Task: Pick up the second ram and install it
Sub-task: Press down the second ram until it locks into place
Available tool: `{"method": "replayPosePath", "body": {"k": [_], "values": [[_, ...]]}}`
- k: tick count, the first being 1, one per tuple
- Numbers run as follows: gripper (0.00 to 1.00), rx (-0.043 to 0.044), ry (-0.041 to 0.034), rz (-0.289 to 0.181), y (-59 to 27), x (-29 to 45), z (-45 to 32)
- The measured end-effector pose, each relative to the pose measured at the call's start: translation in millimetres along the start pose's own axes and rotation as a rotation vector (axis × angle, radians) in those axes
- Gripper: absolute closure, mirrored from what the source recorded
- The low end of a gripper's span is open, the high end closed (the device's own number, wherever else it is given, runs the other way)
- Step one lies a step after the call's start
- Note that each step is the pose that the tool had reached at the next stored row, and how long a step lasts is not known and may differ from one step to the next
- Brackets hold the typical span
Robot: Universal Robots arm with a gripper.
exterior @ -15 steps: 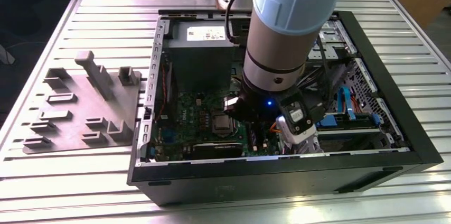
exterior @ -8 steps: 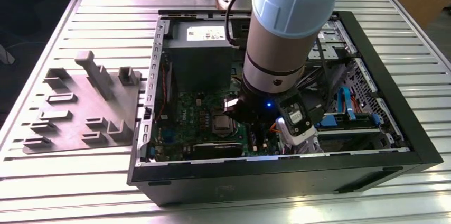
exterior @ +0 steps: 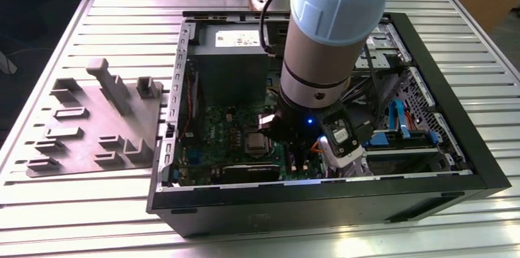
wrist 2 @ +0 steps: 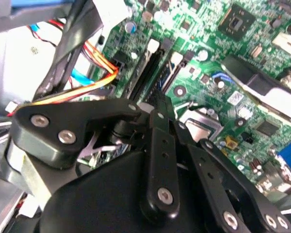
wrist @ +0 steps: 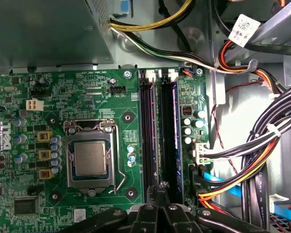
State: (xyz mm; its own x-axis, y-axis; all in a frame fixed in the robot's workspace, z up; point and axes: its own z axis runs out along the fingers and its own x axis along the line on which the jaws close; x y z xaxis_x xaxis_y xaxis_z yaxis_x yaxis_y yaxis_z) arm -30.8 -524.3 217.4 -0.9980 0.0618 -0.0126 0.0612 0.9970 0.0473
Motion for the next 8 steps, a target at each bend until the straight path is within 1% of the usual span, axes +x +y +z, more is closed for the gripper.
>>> {"method": "replayPosePath", "body": {"k": [5,6,7,8], "values": [[0.90,-0.0011,-0.0003,0.000,0.2,0.0,-0.2],[0.90,-0.0031,-0.0007,0.000,0.5,-0.1,-1.8],[0.90,-0.0032,-0.0007,0.000,0.7,-0.2,-5.2],[0.90,-0.0014,-0.0003,0.000,0.7,-0.2,-10.1]]}}
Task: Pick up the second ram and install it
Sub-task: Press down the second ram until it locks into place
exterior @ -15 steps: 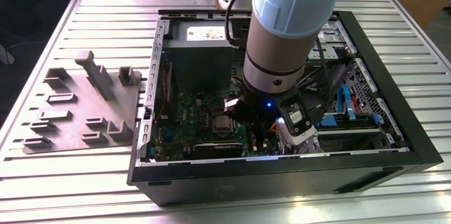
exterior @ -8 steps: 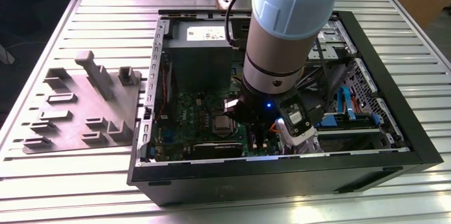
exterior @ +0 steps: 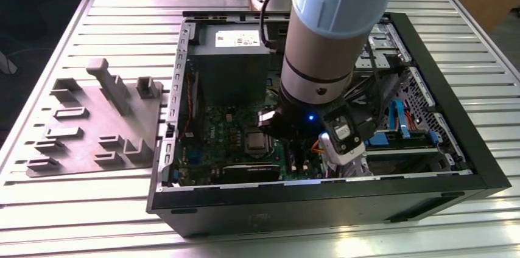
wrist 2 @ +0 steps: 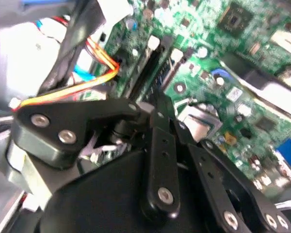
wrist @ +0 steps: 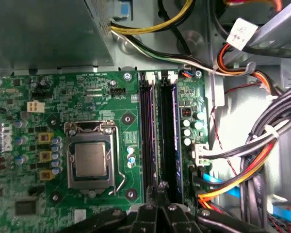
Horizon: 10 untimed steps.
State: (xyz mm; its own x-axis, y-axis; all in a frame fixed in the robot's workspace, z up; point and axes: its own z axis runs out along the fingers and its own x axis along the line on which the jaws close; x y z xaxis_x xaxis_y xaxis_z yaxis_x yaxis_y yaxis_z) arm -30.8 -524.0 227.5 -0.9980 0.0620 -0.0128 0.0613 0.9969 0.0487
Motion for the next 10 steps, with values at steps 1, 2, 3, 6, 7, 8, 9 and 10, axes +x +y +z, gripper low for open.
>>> {"method": "replayPosePath", "body": {"k": [1,2,3,6,7,8,9,10], "values": [[0.90,0.0004,0.0000,0.000,0.1,-0.1,-4.3],[0.90,0.0003,0.0000,0.000,0.3,-0.1,-8.3],[0.90,0.0005,0.0000,0.000,0.5,-0.2,-11.9],[0.90,0.0004,0.0000,0.000,0.6,-0.2,-13.2],[0.90,0.0005,0.0000,0.000,0.6,-0.2,-13.2],[0.90,0.0004,0.0000,0.000,0.6,-0.2,-13.3],[0.90,0.0006,0.0000,0.000,0.9,-0.2,-13.3],[0.90,0.0007,0.0001,0.000,1.8,-0.1,-13.3]]}}
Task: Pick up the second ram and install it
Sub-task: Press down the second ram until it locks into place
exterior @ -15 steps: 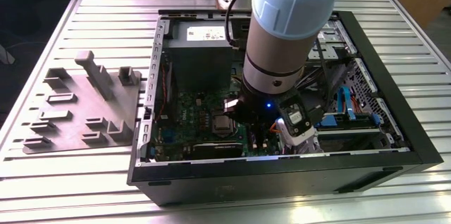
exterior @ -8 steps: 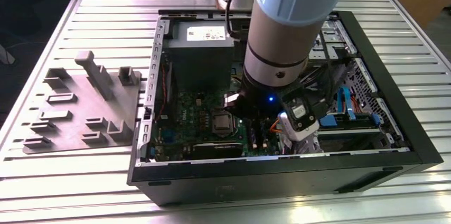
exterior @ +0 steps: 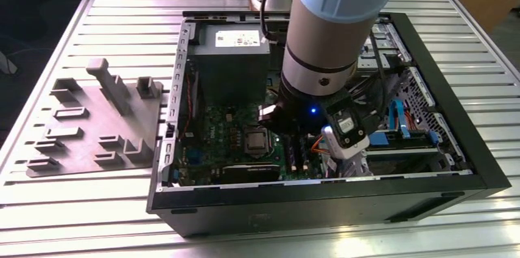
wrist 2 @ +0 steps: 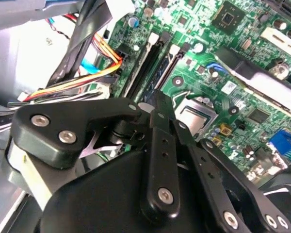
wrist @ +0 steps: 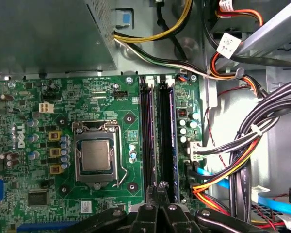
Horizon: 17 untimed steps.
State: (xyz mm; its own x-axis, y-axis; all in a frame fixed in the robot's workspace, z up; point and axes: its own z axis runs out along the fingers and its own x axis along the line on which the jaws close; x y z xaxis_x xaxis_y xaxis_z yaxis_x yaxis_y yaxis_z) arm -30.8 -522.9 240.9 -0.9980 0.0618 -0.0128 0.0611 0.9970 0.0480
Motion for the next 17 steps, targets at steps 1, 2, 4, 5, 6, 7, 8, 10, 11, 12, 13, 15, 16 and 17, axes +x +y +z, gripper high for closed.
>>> {"method": "replayPosePath", "body": {"k": [1,2,4,5,6,7,8,10,11,12,13,15,16,17], "values": [[0.90,-0.0001,0.0000,0.000,1.8,0.1,0.1],[0.90,-0.0001,0.0000,0.000,4.6,0.3,0.3],[0.90,-0.0002,0.0000,0.000,10.7,0.7,0.7],[0.90,-0.0001,0.0000,0.000,14.1,0.9,0.9],[0.90,0.0000,0.0000,0.000,17.0,1.2,1.0],[0.90,-0.0001,-0.0001,0.000,19.7,1.3,1.2],[0.90,-0.0002,0.0000,0.000,22.1,1.5,1.4],[0.90,-0.0002,0.0000,0.000,26.1,1.8,1.6],[0.90,-0.0001,0.0000,0.000,27.0,1.9,1.6],[0.90,-0.0003,-0.0001,0.000,27.3,1.8,1.6],[0.90,-0.0002,0.0000,0.000,27.3,1.8,1.6],[0.90,-0.0002,0.0000,0.000,27.4,1.9,1.6],[0.90,-0.0001,0.0000,0.000,27.5,1.9,1.6],[0.90,-0.0002,0.0000,0.000,27.5,1.9,1.6]]}}
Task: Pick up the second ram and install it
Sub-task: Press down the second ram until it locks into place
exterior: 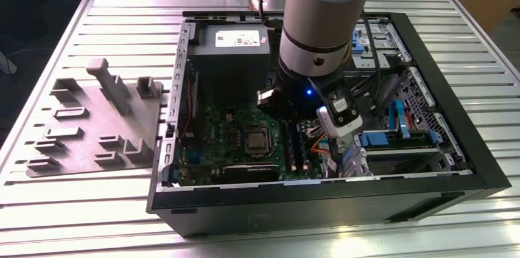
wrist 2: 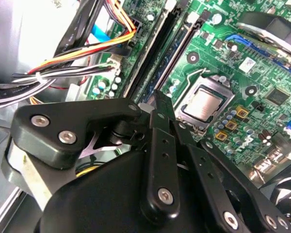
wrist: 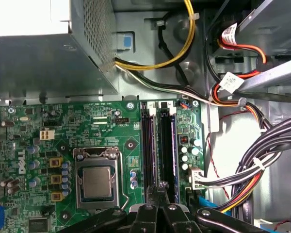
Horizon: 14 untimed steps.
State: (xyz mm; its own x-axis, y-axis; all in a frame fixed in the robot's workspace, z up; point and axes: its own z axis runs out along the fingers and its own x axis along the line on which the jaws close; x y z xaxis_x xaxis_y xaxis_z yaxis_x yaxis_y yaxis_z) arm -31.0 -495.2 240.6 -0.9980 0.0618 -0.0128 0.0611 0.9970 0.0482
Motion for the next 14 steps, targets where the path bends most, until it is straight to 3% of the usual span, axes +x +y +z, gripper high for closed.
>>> {"method": "replayPosePath", "body": {"k": [14], "values": [[0.90,0.0000,0.0000,0.000,0.4,0.0,-5.3]]}}
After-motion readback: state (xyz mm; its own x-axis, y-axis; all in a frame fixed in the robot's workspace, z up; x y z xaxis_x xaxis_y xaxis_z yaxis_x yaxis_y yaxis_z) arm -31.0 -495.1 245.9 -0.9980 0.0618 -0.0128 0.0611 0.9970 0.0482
